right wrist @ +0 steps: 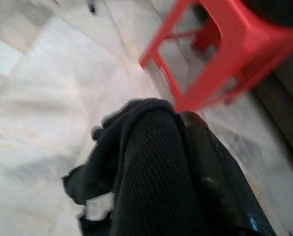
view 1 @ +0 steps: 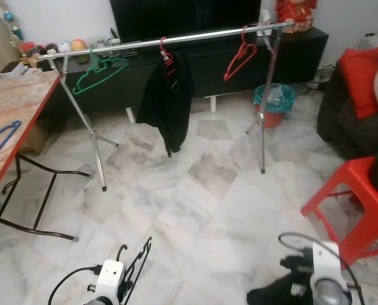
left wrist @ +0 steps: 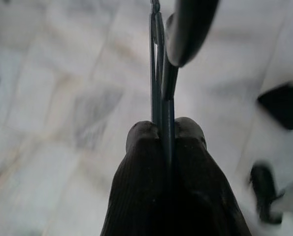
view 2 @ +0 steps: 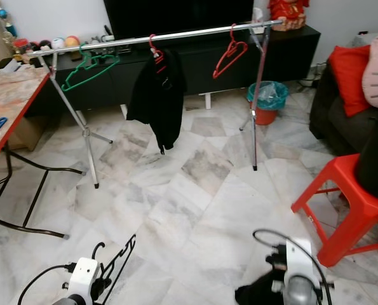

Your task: Hang hanger

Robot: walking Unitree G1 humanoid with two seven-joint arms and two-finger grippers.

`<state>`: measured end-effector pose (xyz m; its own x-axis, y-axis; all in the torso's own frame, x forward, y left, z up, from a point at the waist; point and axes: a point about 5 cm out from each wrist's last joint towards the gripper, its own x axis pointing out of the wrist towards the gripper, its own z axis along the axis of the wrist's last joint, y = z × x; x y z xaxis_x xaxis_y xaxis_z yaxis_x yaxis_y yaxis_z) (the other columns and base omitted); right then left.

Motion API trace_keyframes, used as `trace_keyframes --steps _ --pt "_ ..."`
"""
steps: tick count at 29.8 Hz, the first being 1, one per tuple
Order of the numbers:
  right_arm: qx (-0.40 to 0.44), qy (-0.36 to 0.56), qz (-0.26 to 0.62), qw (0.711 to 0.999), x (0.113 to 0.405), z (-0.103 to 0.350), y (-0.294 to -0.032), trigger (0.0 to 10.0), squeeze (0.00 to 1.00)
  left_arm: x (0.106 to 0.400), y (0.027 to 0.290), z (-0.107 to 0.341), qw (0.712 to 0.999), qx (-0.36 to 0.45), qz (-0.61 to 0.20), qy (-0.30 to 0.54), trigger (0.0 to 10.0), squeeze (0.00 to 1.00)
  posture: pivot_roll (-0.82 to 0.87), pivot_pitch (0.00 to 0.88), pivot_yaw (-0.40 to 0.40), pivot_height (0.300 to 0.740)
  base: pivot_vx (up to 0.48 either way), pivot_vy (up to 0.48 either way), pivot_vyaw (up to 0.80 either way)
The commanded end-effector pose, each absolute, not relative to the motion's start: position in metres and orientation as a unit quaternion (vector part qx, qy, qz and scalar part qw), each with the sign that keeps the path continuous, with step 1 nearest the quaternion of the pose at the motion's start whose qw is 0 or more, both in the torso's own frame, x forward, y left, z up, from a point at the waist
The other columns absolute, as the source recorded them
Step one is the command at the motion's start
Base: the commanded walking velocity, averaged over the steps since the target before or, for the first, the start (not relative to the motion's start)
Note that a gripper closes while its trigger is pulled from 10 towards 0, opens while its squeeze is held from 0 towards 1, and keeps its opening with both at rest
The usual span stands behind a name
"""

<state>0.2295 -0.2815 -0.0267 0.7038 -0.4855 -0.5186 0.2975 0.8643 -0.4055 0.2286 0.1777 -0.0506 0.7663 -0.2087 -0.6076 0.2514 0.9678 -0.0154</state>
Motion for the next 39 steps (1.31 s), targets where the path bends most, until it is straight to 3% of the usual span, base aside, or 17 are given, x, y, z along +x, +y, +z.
trace_keyframes --steps 1,7,12,13,18,22,29,33,39 --pt "-0.143 0.283 -0.179 0.931 0.251 -0.014 -0.271 10.0 0.0 0.274 0.162 -0.015 0.959 0.044 -0.153 0.236 10.0 0.0 -0.06 0.0 0.083 0.74 0.0 0.0 0.0" --pt "-0.174 0.227 -0.113 0.952 0.292 0.019 -0.26 10.0 0.0 0.304 0.143 0.021 0.956 0.025 -0.239 0.168 10.0 0.0 -0.05 0.0 0.077 0.74 0.0 0.0 0.0" --pt "-0.182 0.212 -0.114 0.953 0.313 0.039 -0.258 10.0 0.0 0.316 0.129 0.037 0.934 0.023 -0.318 0.16 10.0 0.0 -0.05 0.0 0.075 0.74 0.0 0.0 0.0" --pt "-0.165 0.205 -0.129 0.956 0.321 0.048 -0.259 10.0 0.0 0.316 0.123 0.04 0.919 0.028 -0.354 0.169 10.0 0.0 -0.05 0.0 0.075 0.74 0.0 0.0 0.0" --pt "-0.118 0.202 -0.151 0.96 0.331 0.061 -0.26 10.0 0.0 0.312 0.115 0.04 0.887 0.045 -0.42 0.186 10.0 0.0 -0.06 0.0 0.073 0.74 0.0 0.0 0.0" --pt "-0.128 0.196 -0.072 0.97 0.351 0.077 -0.235 10.0 0.0 0.307 0.105 0.045 0.849 0.049 -0.489 0.192 10.0 0.0 -0.06 0.0 0.071 0.74 0.0 0.0 0.0" --pt "-0.118 0.174 -0.047 0.977 0.365 0.095 -0.214 10.0 0.0 0.307 0.097 0.057 0.834 0.021 -0.52 0.183 10.0 0.0 -0.06 0.0 0.07 0.74 0.0 0.0 0.0" --pt "-0.117 0.165 -0.043 0.978 0.371 0.104 -0.208 10.0 0.0 0.3 0.092 0.062 0.803 0.023 -0.565 0.187 10.0 0.0 -0.05 0.0 0.069 0.74 0.0 0.0 0.0" --pt "-0.113 0.161 -0.046 0.979 0.374 0.111 -0.206 10.0 0.0 0.293 0.092 0.063 0.78 0.035 -0.591 0.203 10.0 0.0 -0.05 0.0 0.069 0.74 0.0 0.0 0.0"
